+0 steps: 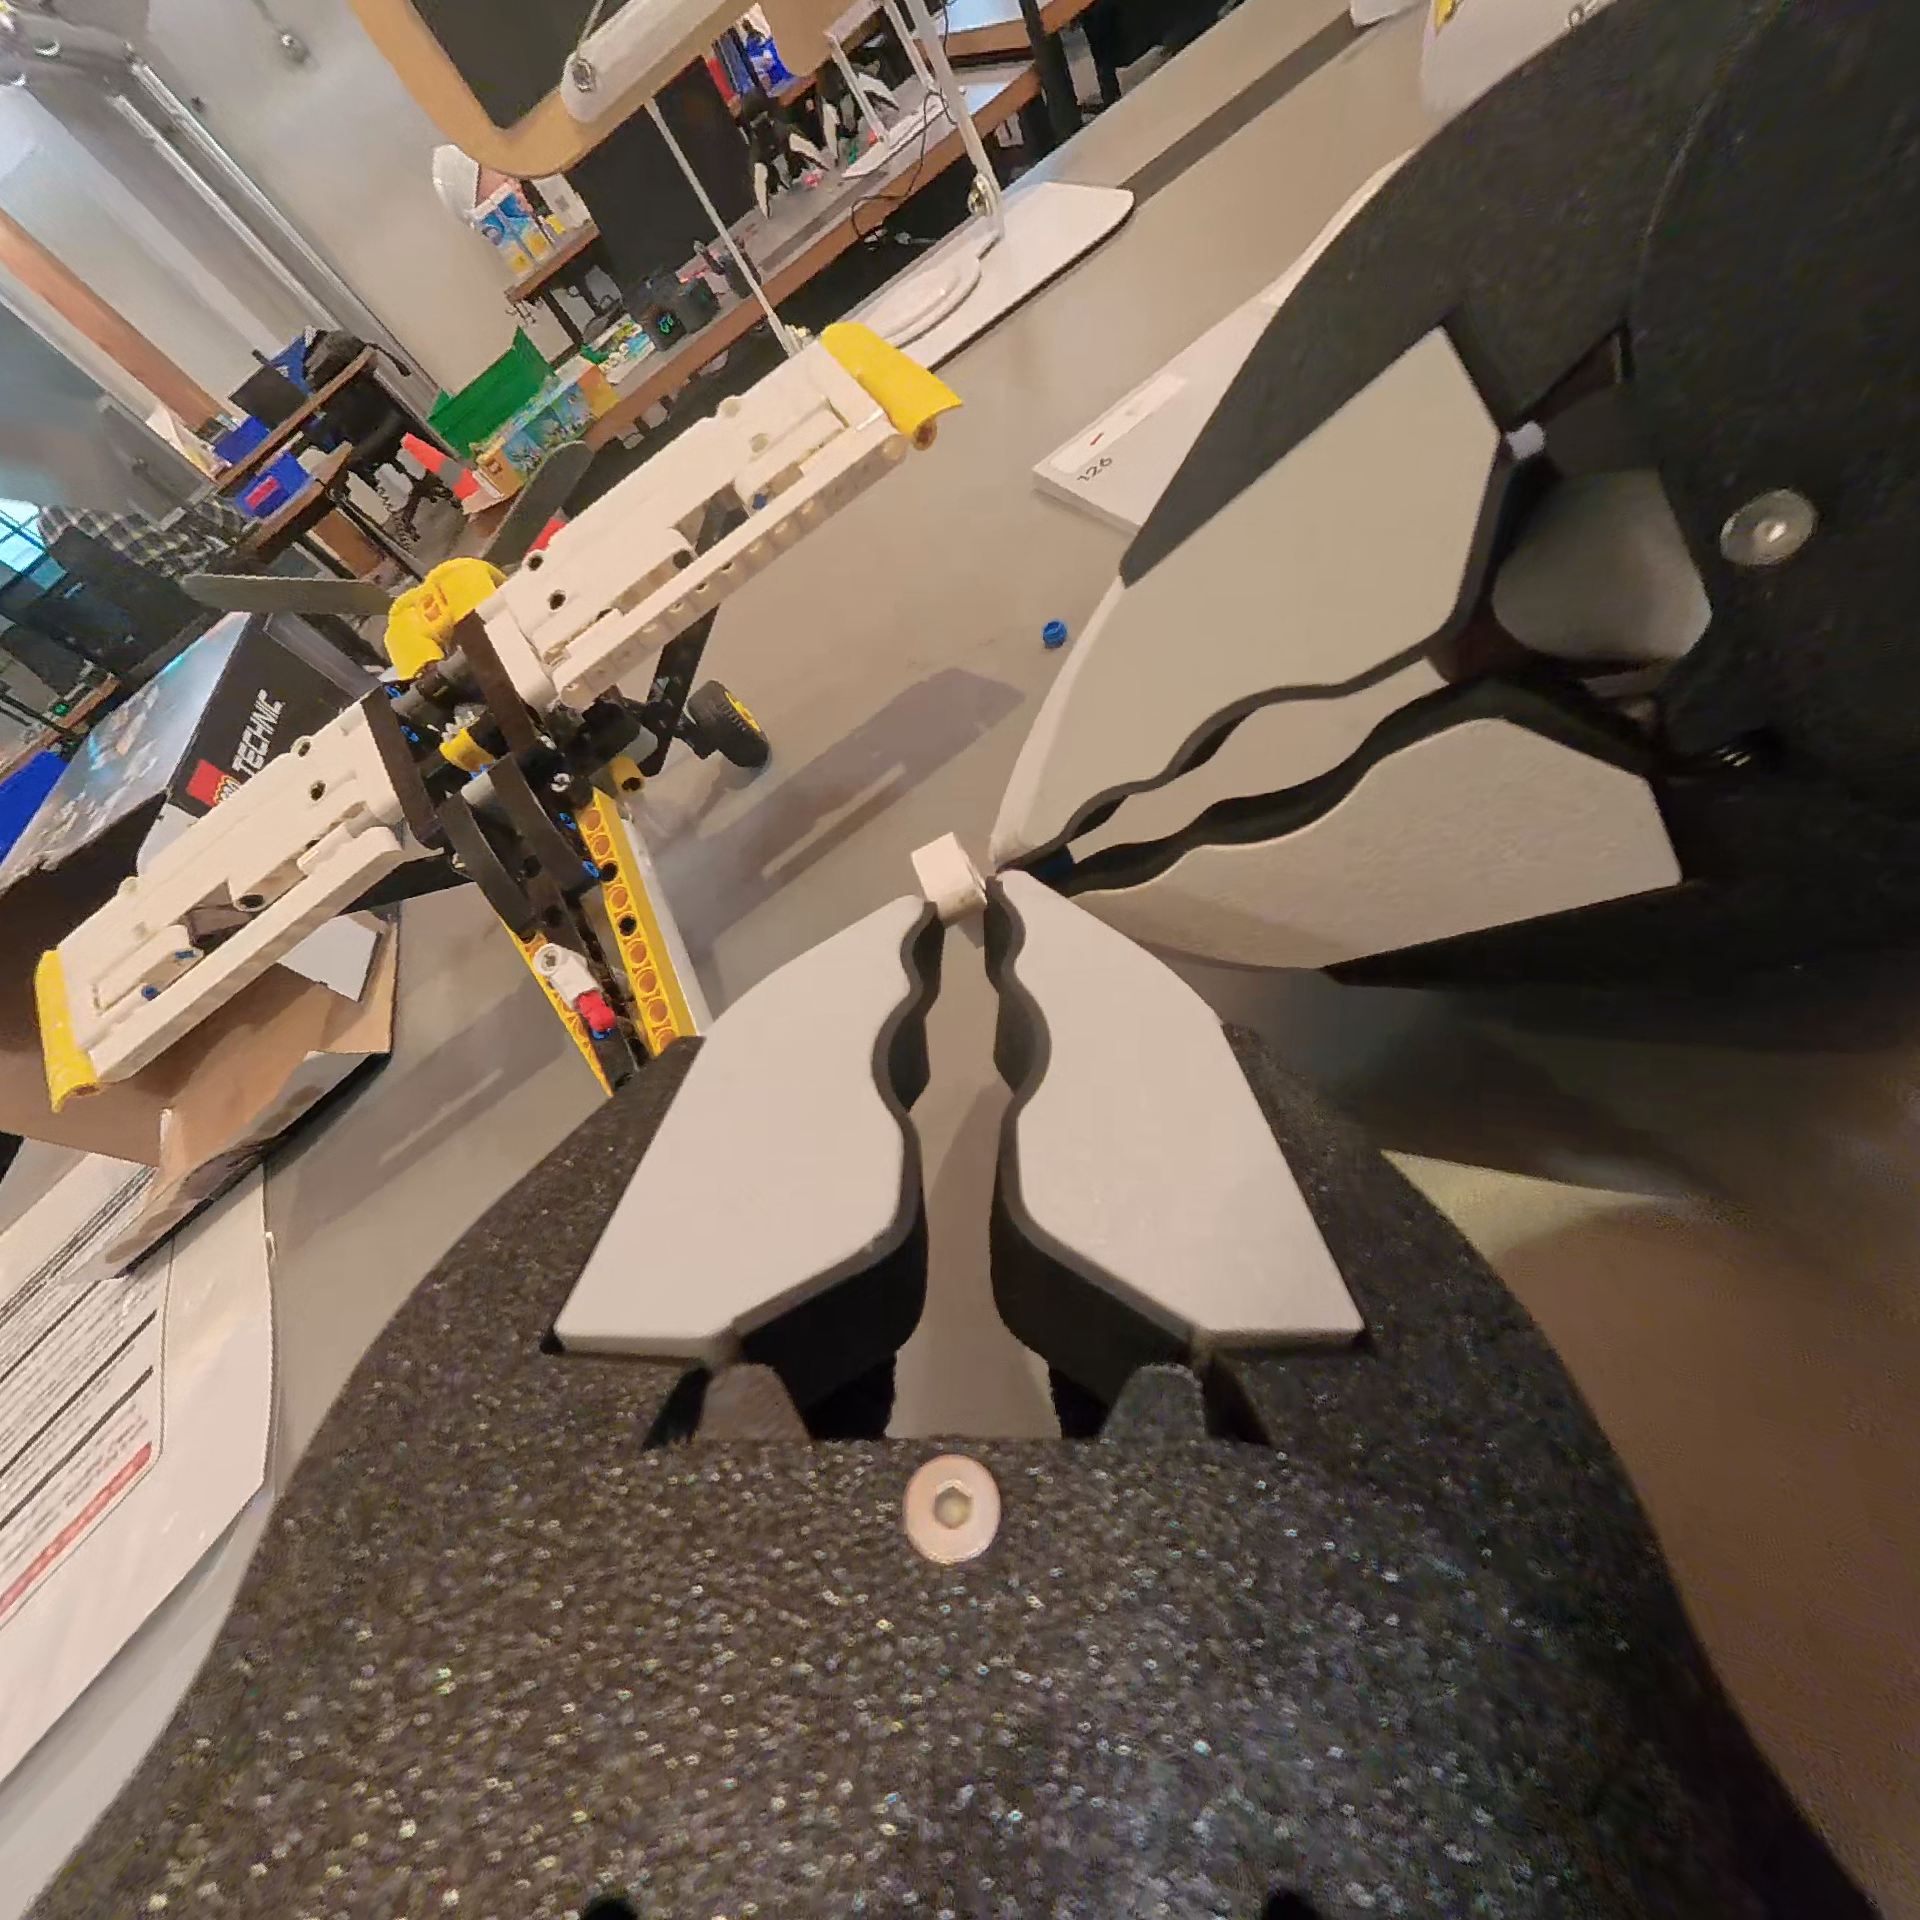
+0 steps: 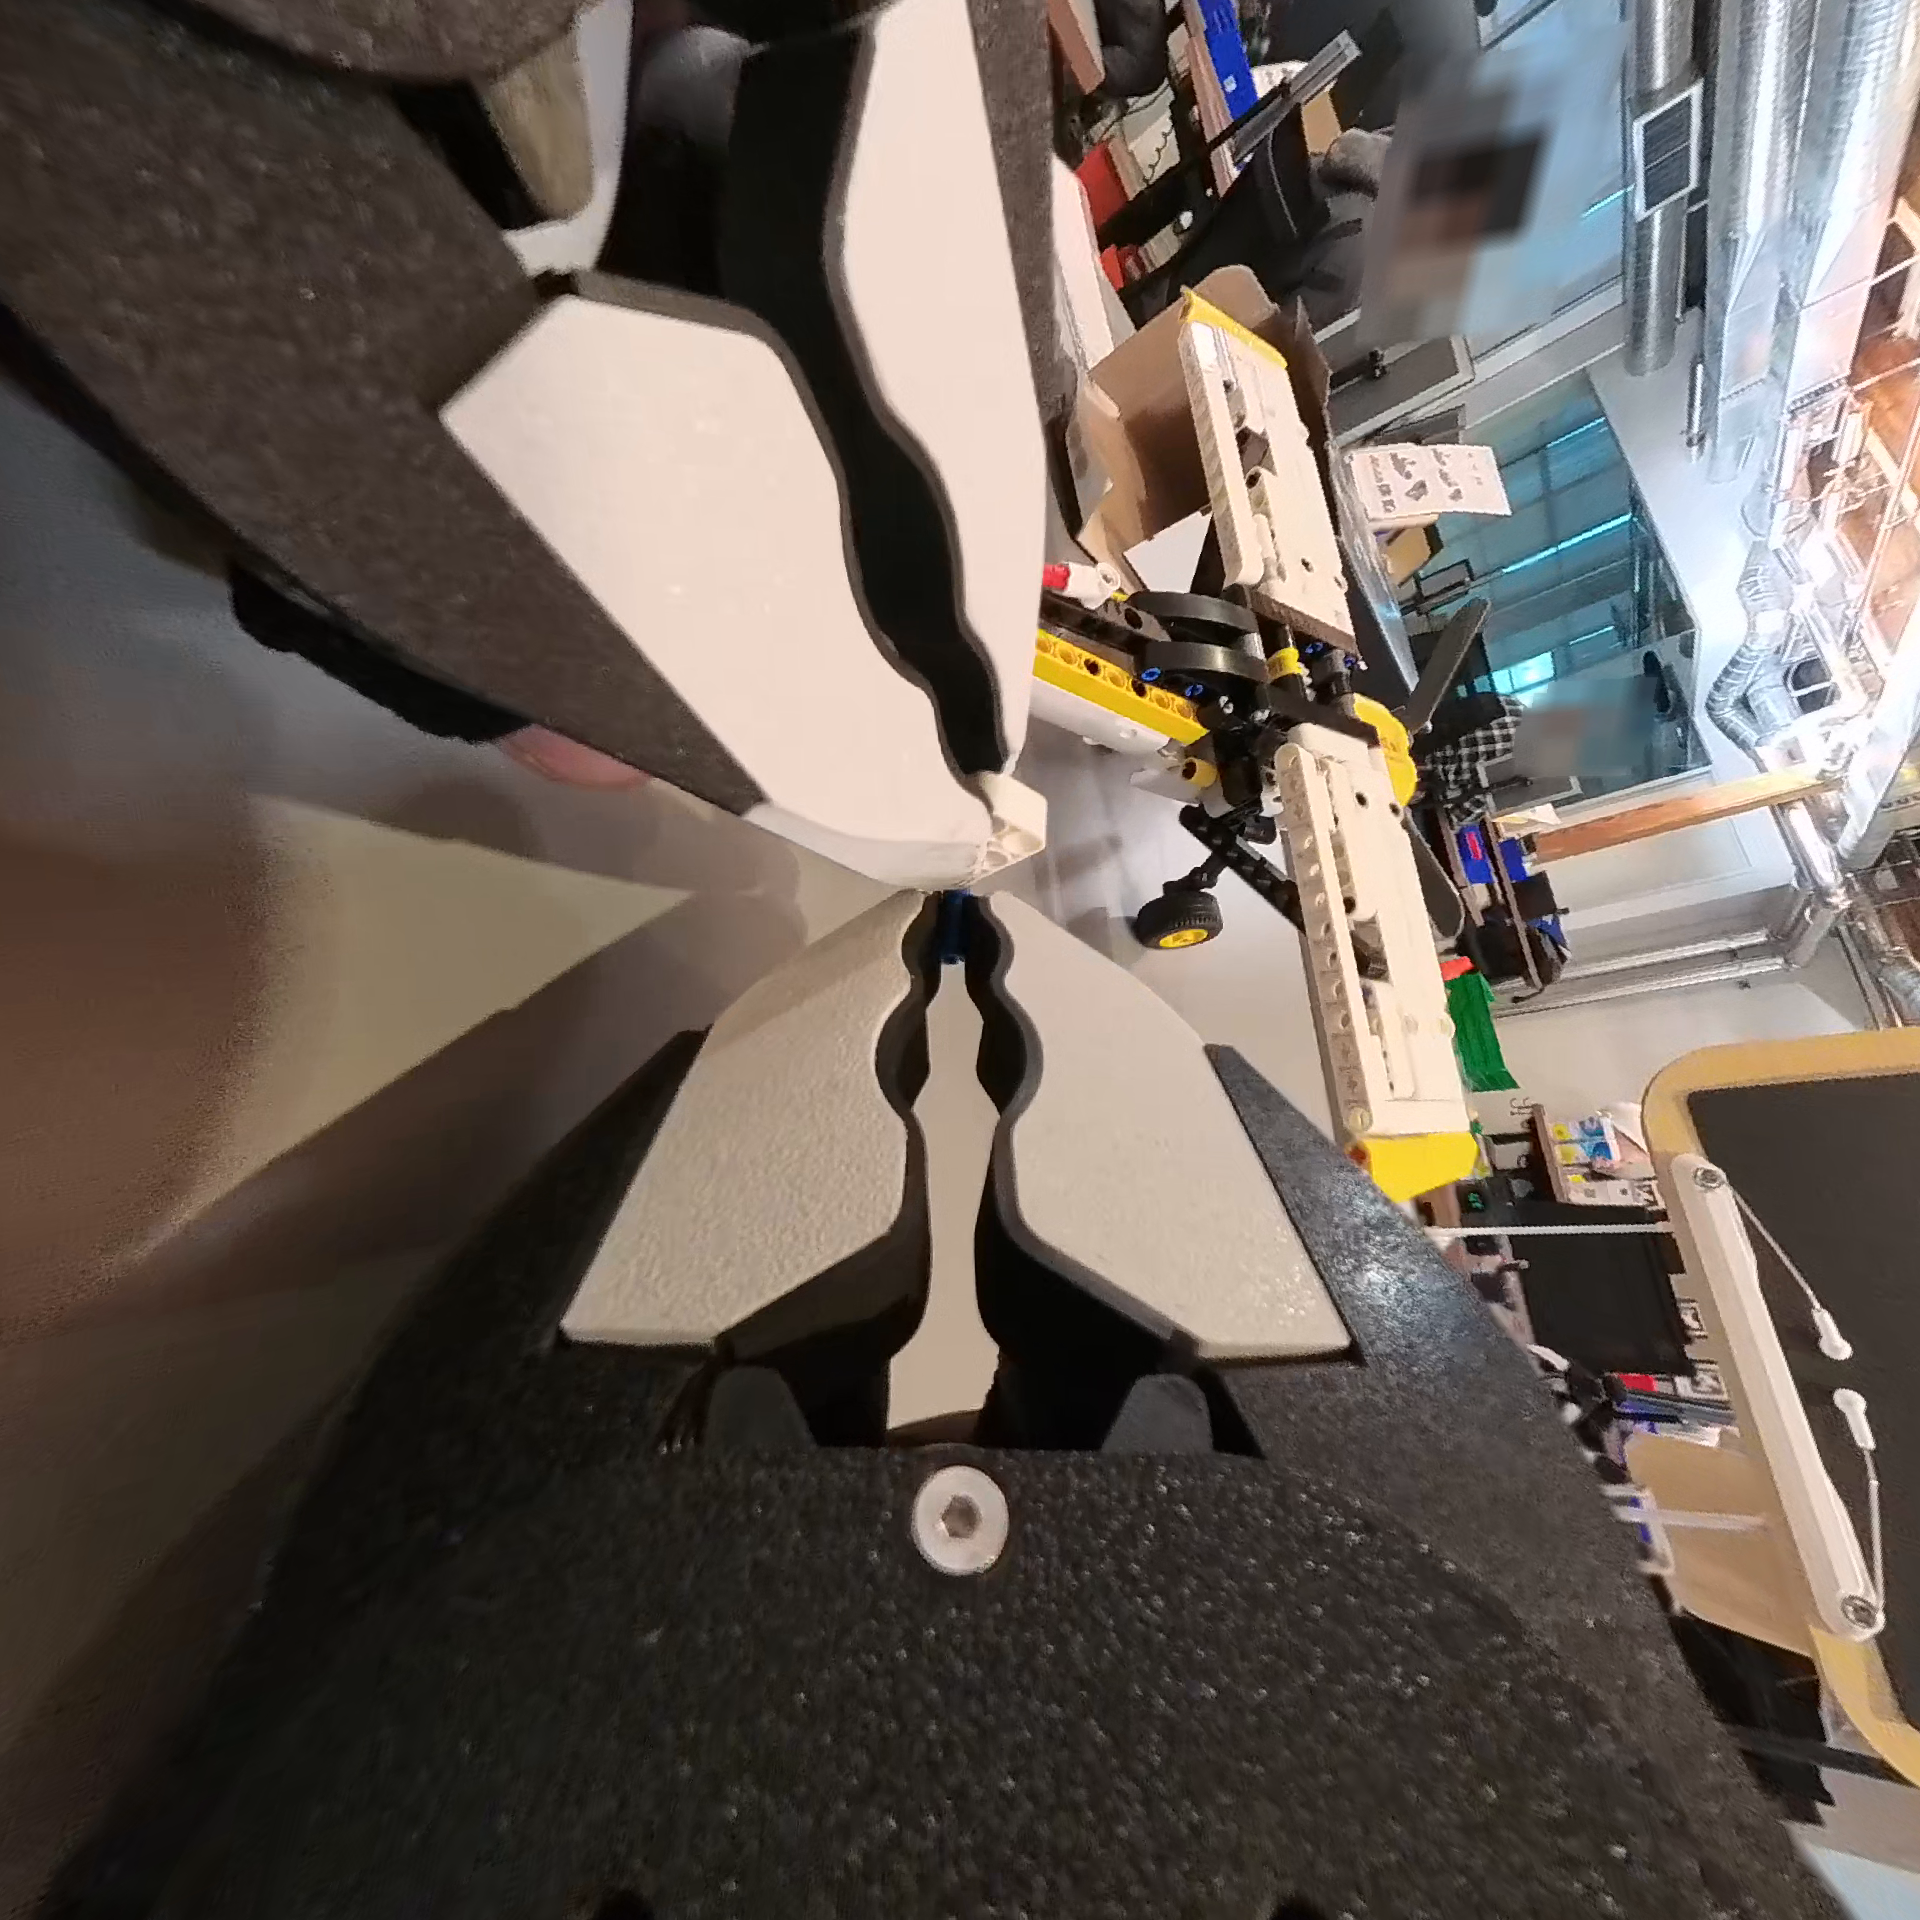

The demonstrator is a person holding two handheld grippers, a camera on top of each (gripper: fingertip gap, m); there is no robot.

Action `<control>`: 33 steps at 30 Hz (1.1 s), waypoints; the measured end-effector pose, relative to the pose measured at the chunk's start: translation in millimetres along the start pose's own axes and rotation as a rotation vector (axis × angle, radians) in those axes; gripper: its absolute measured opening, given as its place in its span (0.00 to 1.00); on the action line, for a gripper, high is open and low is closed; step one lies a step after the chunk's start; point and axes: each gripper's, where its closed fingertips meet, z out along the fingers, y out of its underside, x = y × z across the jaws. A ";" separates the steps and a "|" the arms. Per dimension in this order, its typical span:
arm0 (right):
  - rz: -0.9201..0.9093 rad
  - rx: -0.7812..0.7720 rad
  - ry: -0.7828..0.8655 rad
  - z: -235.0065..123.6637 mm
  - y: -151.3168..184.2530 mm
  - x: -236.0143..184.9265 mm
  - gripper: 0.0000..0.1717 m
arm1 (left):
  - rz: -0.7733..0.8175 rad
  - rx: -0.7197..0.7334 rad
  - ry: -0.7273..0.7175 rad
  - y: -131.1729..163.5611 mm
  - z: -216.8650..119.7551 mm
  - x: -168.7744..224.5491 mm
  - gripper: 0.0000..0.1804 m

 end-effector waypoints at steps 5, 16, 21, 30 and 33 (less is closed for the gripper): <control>0.049 -0.050 -0.062 -19.3 18.5 -16.7 0.02 | -0.046 -0.061 -0.094 11.6 0.0 -19.2 0.04; 0.215 -0.143 -0.115 12.4 44.5 5.1 0.03 | -0.078 -0.093 0.035 13.6 8.7 -9.3 0.05; 0.248 -0.154 -0.153 9.2 47.3 3.5 0.03 | -0.199 -0.084 0.125 13.1 7.9 -10.9 0.05; 0.329 -0.140 -0.264 0.4 48.3 -0.6 0.13 | -0.292 -0.059 0.222 10.8 3.2 -9.3 0.05; 0.360 -0.119 -0.258 -9.1 52.1 0.6 0.16 | -0.343 -0.027 0.254 5.0 -0.8 -6.3 0.05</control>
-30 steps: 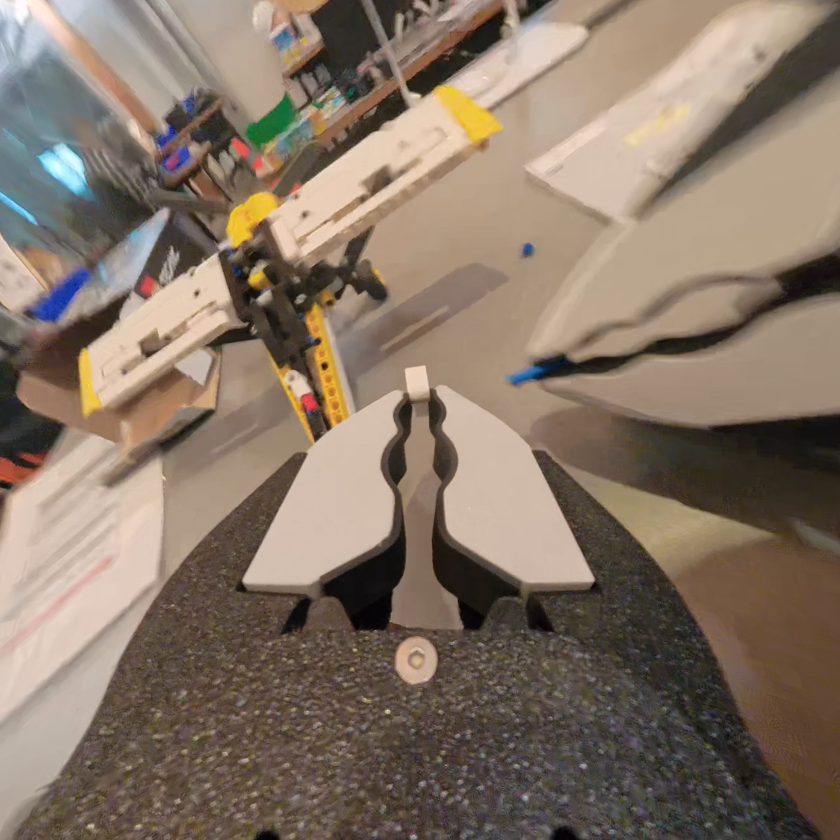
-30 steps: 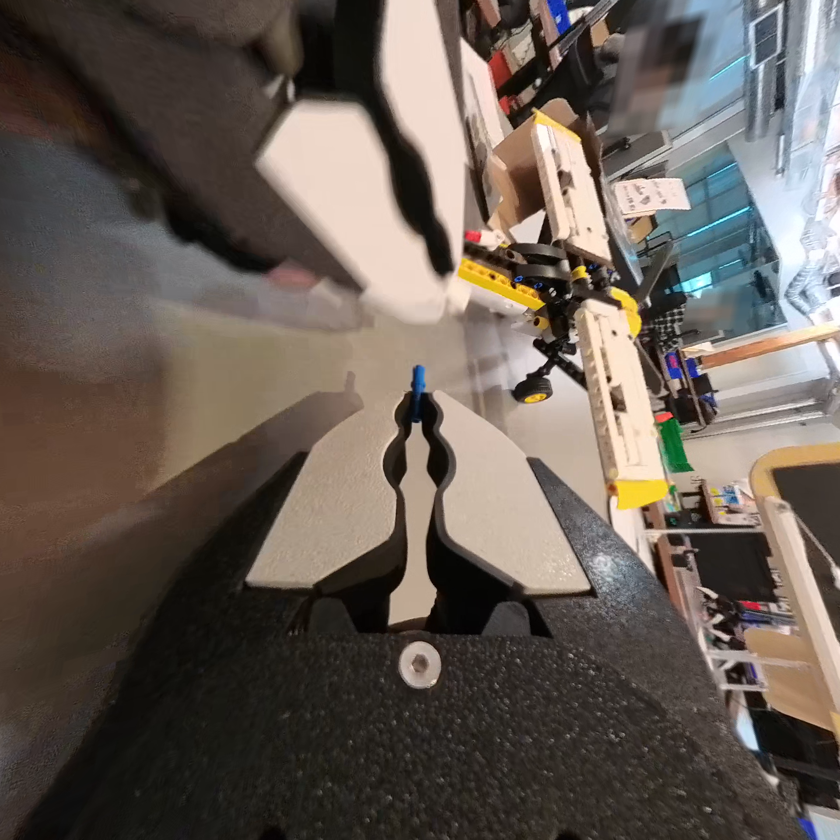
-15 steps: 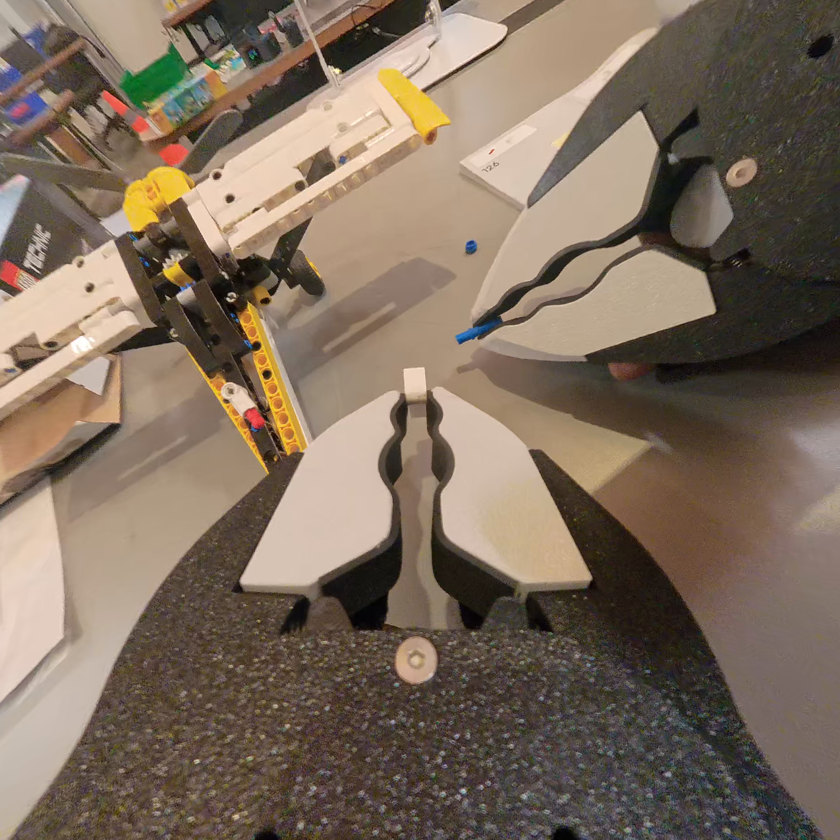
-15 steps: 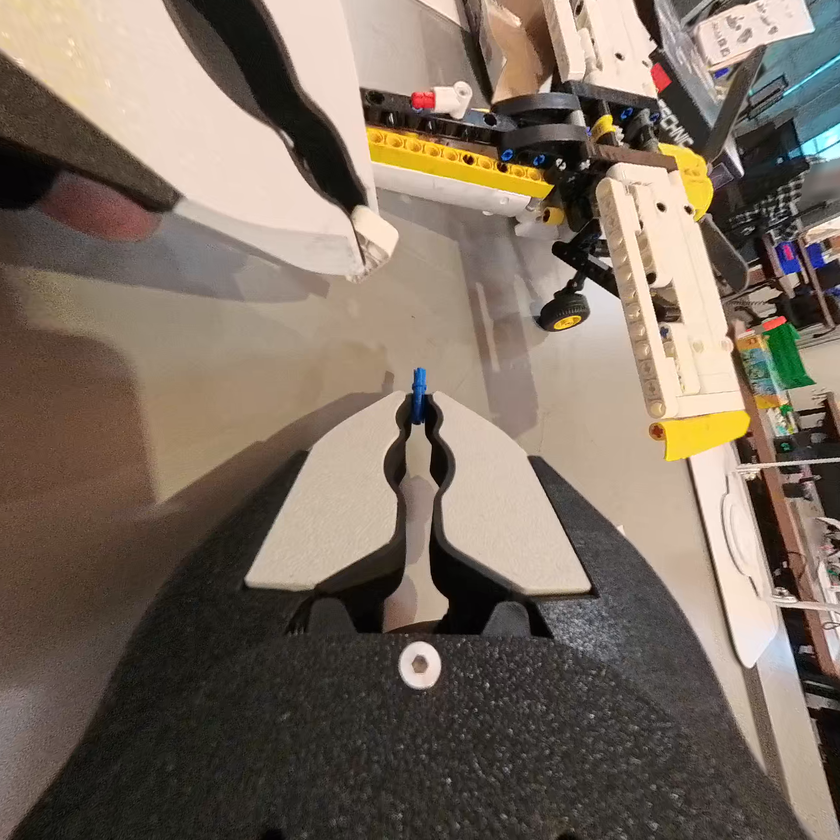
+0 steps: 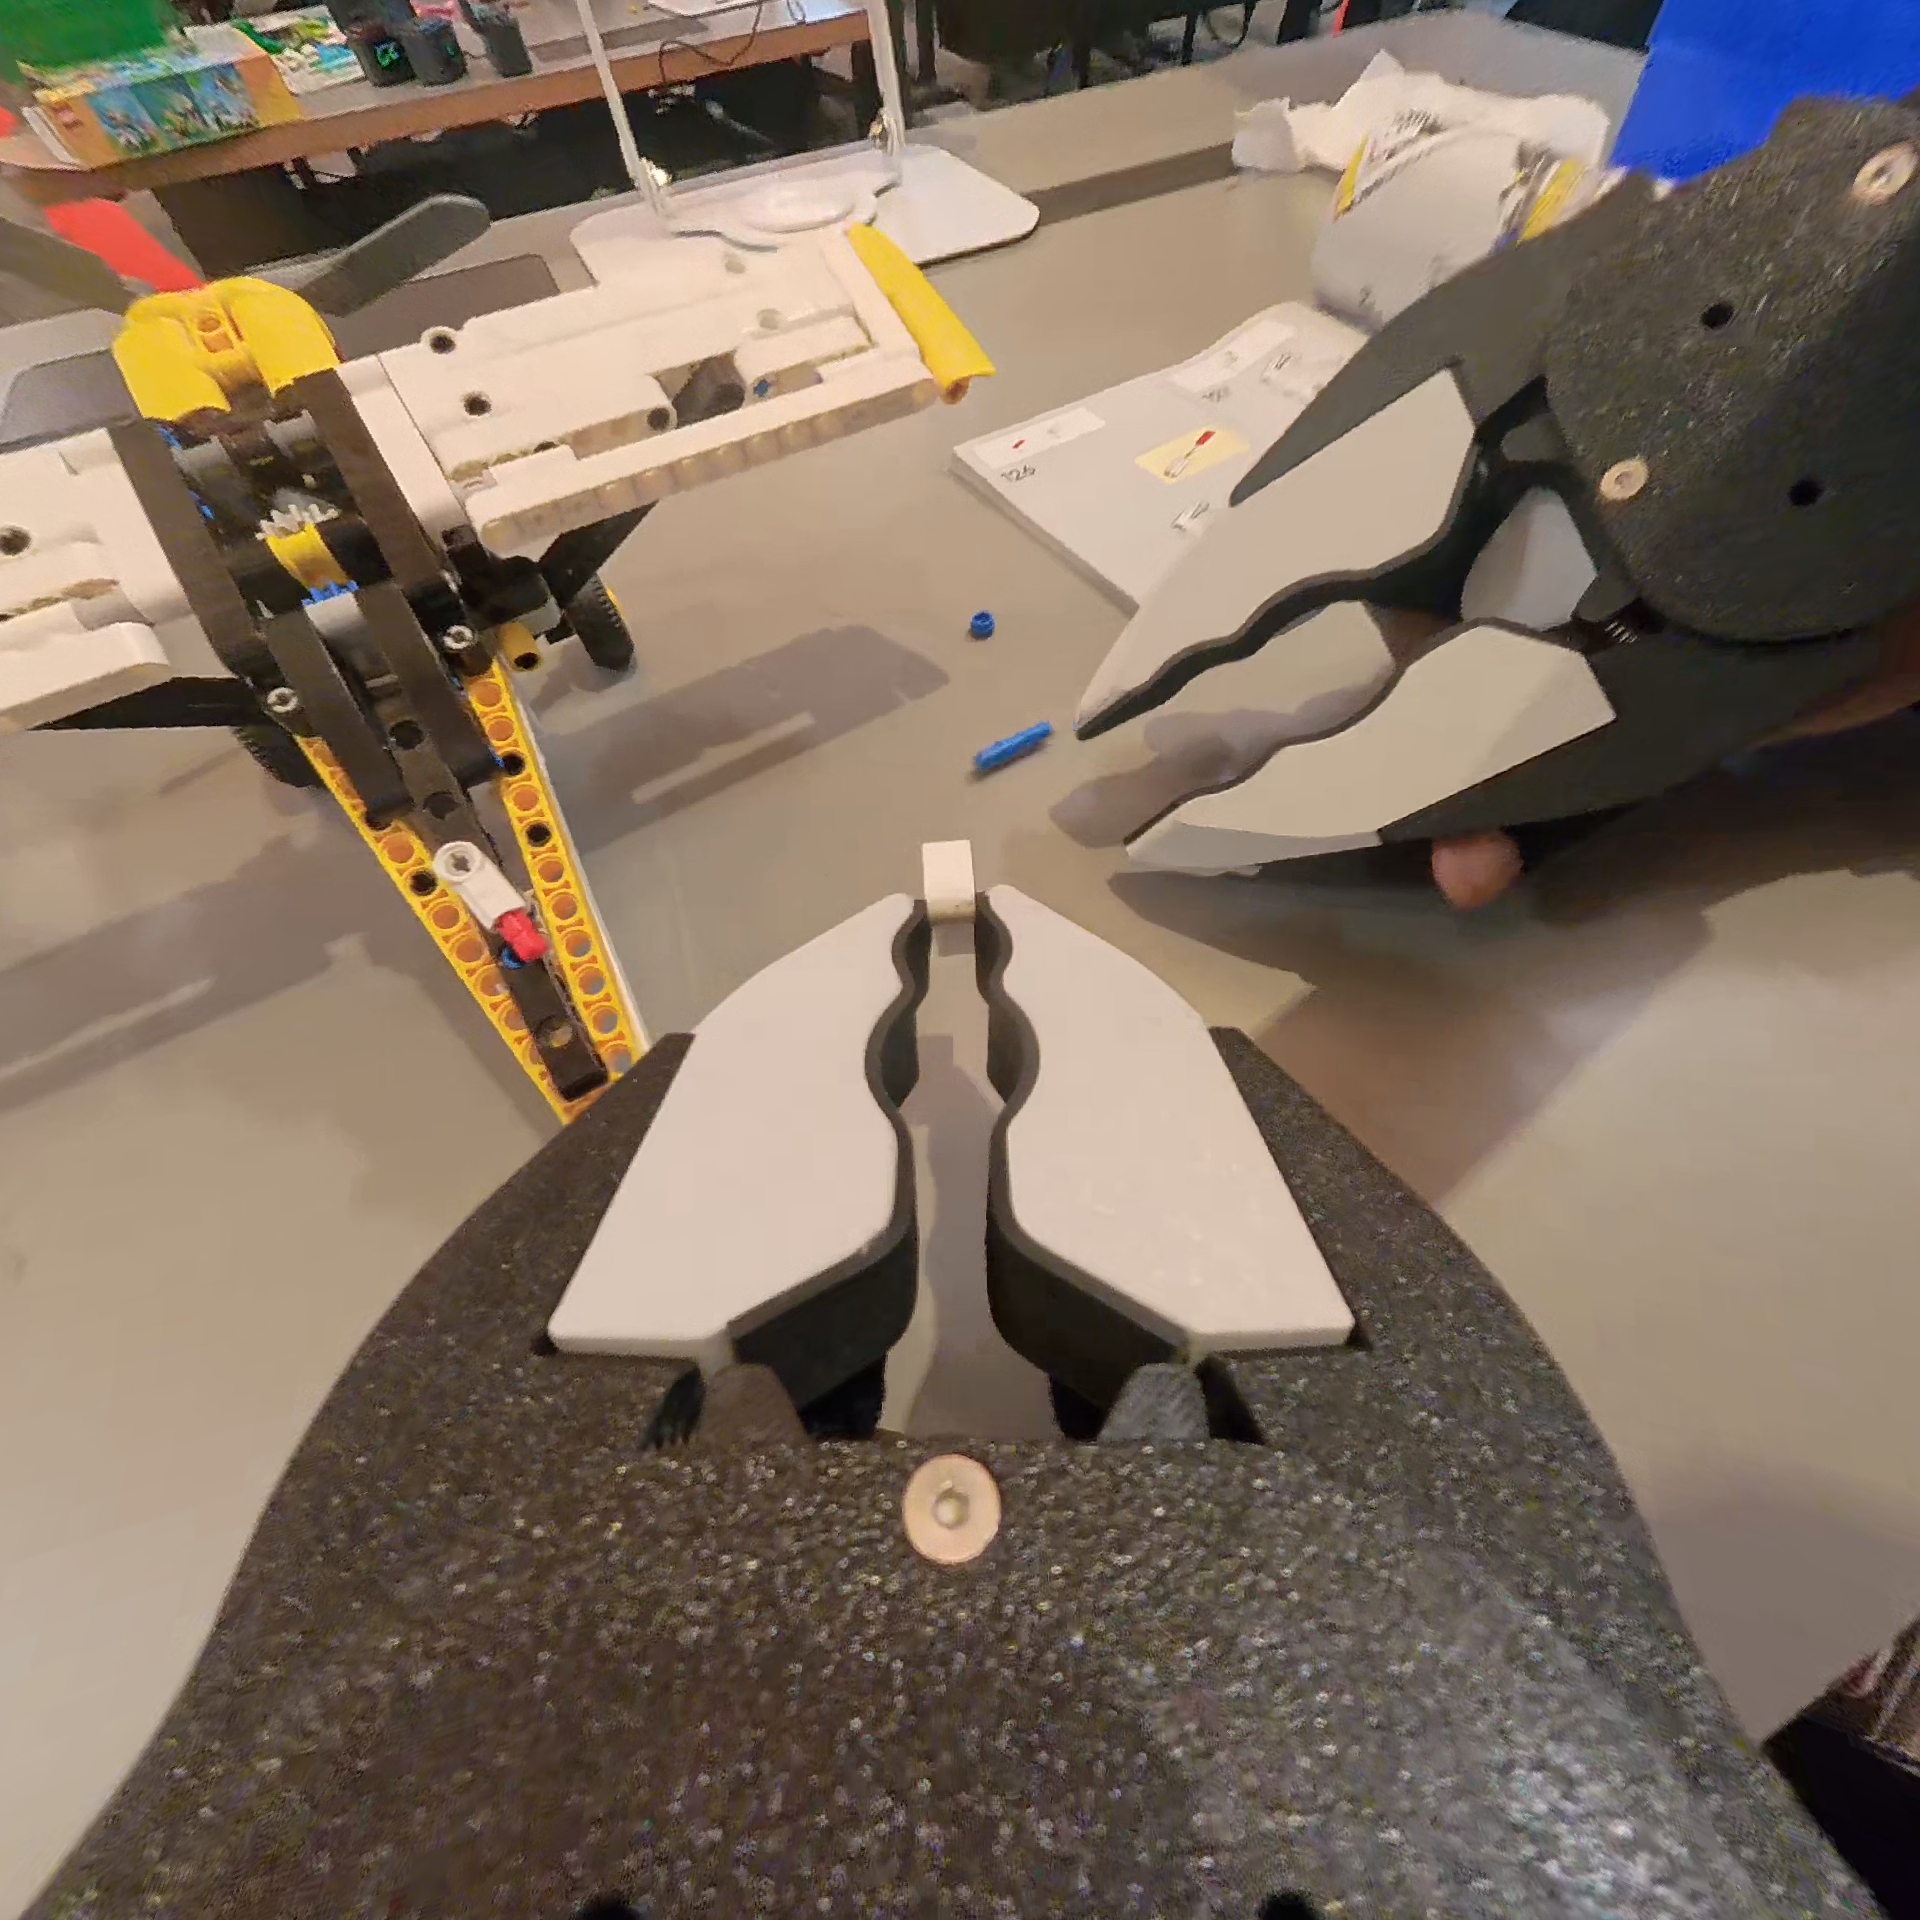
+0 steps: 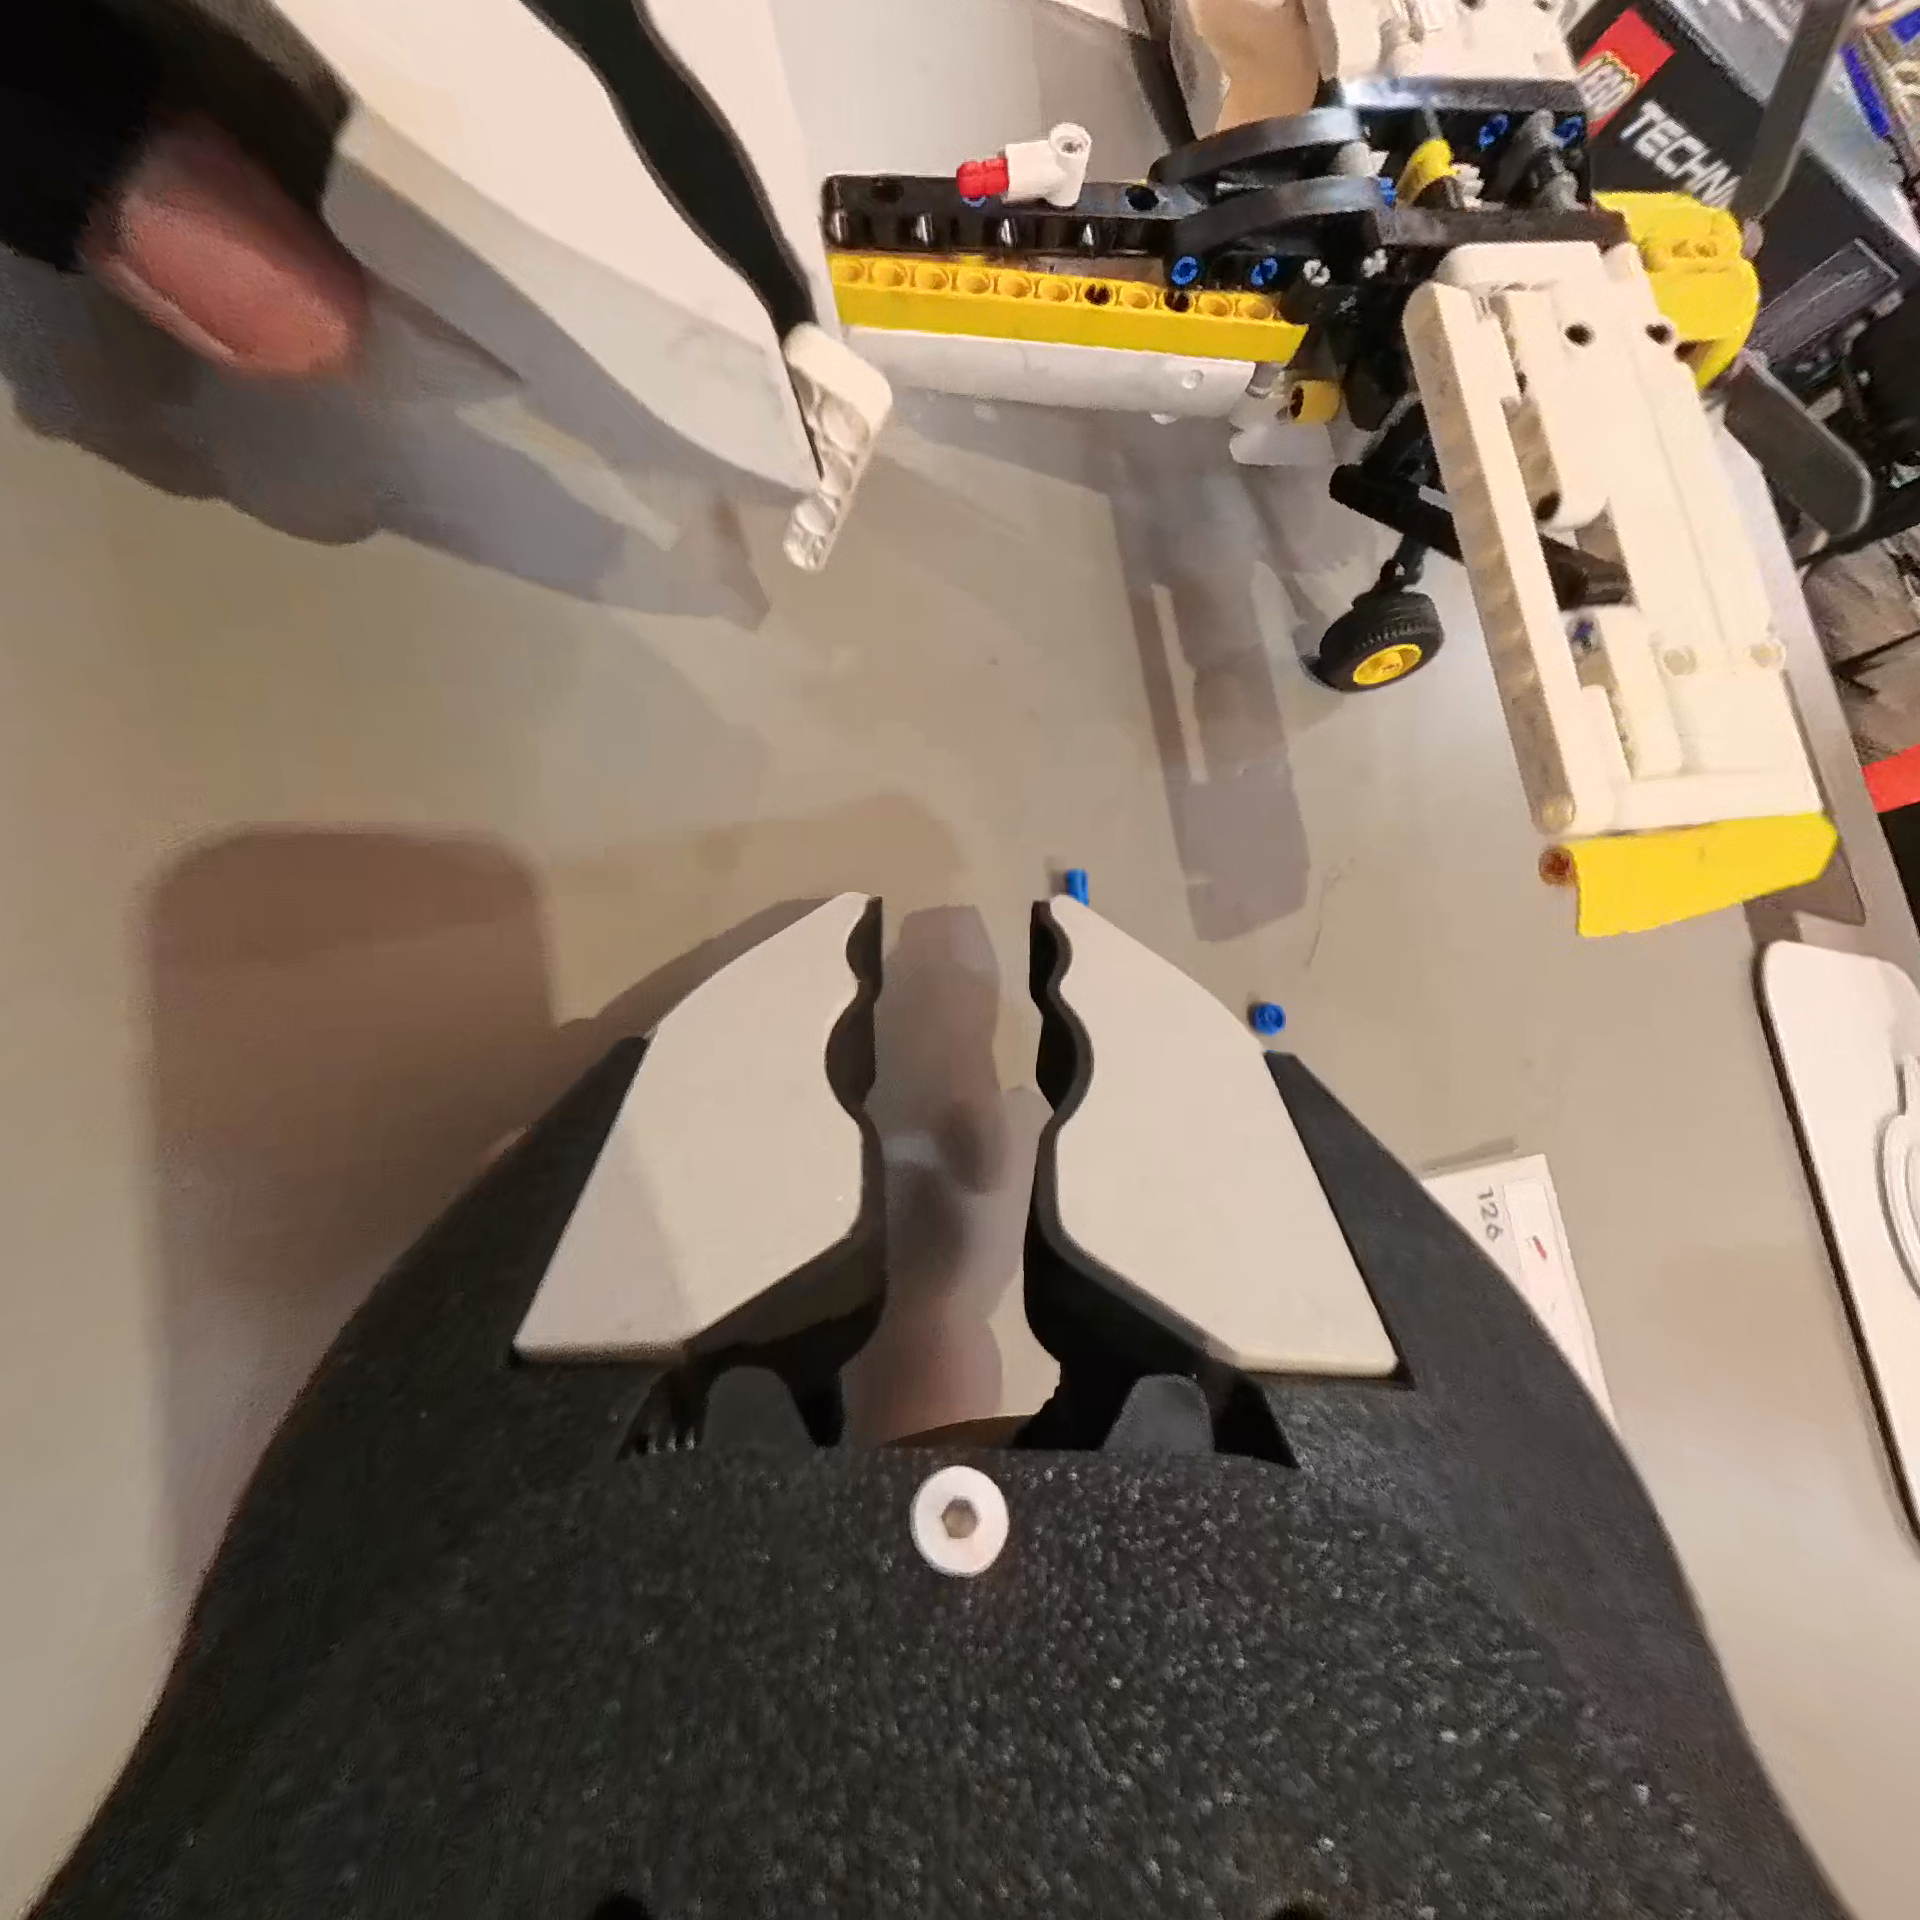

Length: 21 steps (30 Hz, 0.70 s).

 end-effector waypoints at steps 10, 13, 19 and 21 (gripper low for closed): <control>0.103 0.242 0.092 -58.4 -20.2 -1.3 0.16 | -0.415 0.263 0.476 -57.3 8.3 64.3 0.05; 0.098 0.269 0.189 -75.4 -23.5 1.5 0.16 | -0.539 0.279 0.575 -67.5 16.0 78.6 0.05; 0.140 0.221 0.357 -107.2 -2.6 10.6 0.05 | -0.480 0.206 0.672 -71.5 31.6 118.5 0.05; 0.174 0.166 0.407 -123.6 12.1 15.8 0.04 | -0.439 0.213 0.694 -76.6 34.8 129.0 0.11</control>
